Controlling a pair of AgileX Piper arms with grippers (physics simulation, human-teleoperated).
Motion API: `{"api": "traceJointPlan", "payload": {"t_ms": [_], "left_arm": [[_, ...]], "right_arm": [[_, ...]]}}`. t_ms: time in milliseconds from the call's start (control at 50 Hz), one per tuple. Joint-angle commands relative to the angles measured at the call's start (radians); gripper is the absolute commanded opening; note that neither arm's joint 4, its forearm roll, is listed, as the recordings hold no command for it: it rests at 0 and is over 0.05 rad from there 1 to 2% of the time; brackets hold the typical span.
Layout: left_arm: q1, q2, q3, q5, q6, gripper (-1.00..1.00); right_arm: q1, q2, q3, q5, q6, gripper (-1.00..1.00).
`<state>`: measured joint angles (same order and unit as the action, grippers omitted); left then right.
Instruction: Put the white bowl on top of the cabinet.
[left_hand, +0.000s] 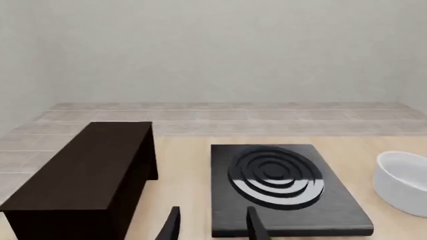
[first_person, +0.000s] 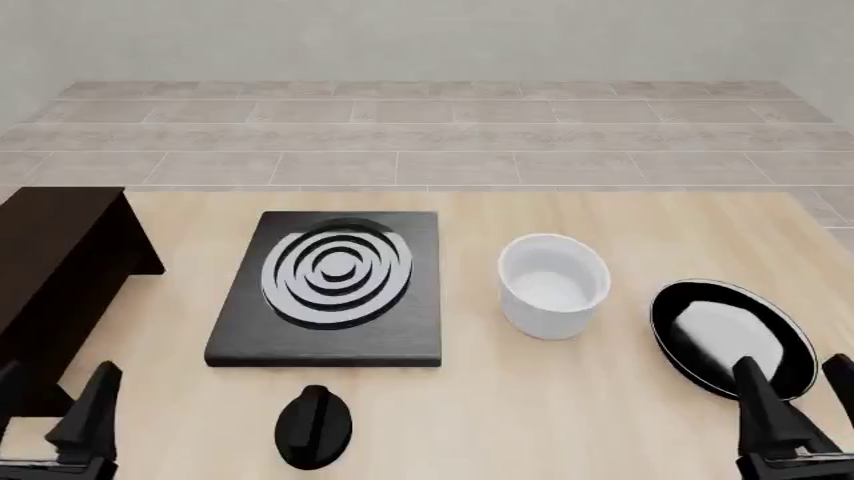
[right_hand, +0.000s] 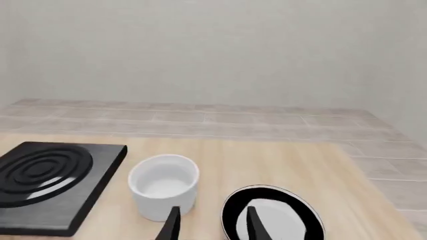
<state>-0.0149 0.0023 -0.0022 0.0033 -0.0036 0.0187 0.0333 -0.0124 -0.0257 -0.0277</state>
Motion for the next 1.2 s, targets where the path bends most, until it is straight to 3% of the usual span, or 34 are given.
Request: {"api": "traceJointPlan", "payload": {"t_ms": [20,220,340,440,560,640,700,740,860,1060,1100,1200], "left_arm": [[0.017,0.003,-0.012,0.006,0.001,1.00],[0.005,0.002,-0.079,0.059,-0.016,1.00],[0.010,-0.001,-0.139,0.115,-0.068,1.00],[0.011,0.001,-0.196,0.148,-0.042,1.00],[-0.022,0.023,-0.239,0.195,-0.066,1.00],[-0.046,0.038,-0.248,0.194,-0.057,1.00],[-0.069,0.064,-0.262,0.184,-0.008,1.00],[-0.071,0.101,-0.277,0.173,-0.046,1.00],[-0.112,0.157,-0.309,0.153,-0.016,1.00],[-0.142,0.220,-0.379,0.141,-0.027,1.00],[-0.186,0.254,-0.388,0.120,0.030,1.00],[-0.200,0.348,-0.426,0.079,0.005,1.00]], "right_arm": [[-0.045,-0.021,0.010,0.020,0.021,1.00],[-0.039,-0.030,0.011,0.022,0.013,1.00],[-0.043,-0.032,0.009,0.022,0.016,1.00],[-0.046,-0.032,0.008,0.026,0.015,1.00],[-0.054,-0.032,0.003,0.034,0.019,1.00],[-0.057,-0.031,0.006,0.032,0.020,1.00],[-0.058,-0.030,0.007,0.032,0.020,1.00],[-0.056,-0.030,0.008,0.032,0.020,1.00],[-0.046,-0.029,0.008,0.038,0.026,1.00],[-0.038,-0.029,0.005,0.046,0.025,1.00],[-0.035,-0.030,0.009,0.043,0.028,1.00],[-0.028,-0.028,0.009,0.045,0.028,1.00]]}}
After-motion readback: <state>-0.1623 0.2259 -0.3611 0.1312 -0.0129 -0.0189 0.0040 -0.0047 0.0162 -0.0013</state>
